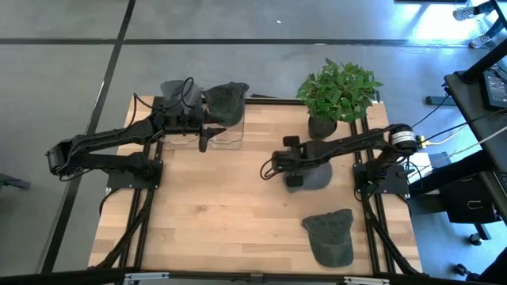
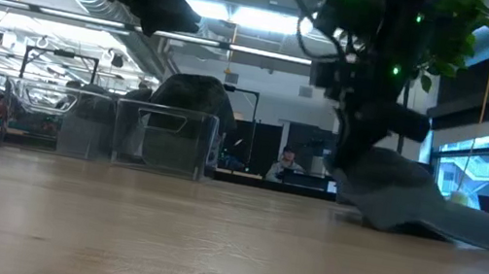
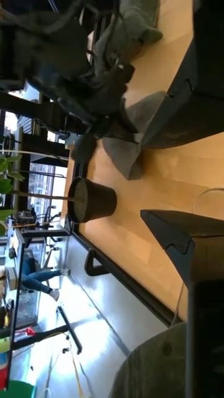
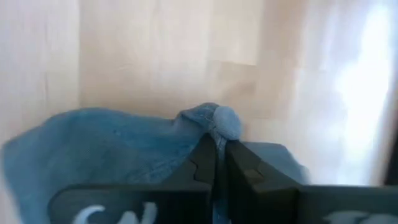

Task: Pick & Place hat
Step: Put the gray cap into the left transparent bin

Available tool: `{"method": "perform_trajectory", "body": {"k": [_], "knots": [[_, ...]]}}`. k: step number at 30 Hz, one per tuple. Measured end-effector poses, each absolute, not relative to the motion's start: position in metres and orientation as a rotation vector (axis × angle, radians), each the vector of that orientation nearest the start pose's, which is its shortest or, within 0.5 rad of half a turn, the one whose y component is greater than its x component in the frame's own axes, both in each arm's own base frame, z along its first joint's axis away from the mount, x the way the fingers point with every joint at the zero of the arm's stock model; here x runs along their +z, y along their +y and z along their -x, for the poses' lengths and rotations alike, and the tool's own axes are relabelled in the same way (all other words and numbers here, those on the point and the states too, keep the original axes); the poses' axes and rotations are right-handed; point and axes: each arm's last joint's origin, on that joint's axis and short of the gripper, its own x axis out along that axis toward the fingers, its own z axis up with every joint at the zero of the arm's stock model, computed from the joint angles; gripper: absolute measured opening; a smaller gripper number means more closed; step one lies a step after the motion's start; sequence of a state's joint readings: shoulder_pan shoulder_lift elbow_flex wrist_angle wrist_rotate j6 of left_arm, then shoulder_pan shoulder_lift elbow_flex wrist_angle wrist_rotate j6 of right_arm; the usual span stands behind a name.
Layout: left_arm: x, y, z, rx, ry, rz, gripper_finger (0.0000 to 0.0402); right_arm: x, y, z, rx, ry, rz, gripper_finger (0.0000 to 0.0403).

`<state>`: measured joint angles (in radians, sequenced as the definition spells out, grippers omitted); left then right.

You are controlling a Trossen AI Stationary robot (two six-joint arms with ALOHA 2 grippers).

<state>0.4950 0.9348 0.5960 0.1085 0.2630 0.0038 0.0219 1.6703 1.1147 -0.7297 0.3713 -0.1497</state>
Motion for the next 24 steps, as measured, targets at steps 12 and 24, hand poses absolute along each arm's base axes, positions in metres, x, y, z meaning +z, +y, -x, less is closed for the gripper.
{"method": "perform_trajectory", "body": {"k": [12, 24], "knots": [[0.282, 0.089, -0.19, 0.218, 0.074, 0.16, 0.0174, 0.291, -0.009, -0.31, -0.442, 0.761, 0.414, 0.0015], [0.299, 0.078, -0.197, 0.144, -0.1, 0.103, 0.0171, 0.327, -0.017, -0.321, -0.568, 0.454, 0.496, 0.0015]]}}
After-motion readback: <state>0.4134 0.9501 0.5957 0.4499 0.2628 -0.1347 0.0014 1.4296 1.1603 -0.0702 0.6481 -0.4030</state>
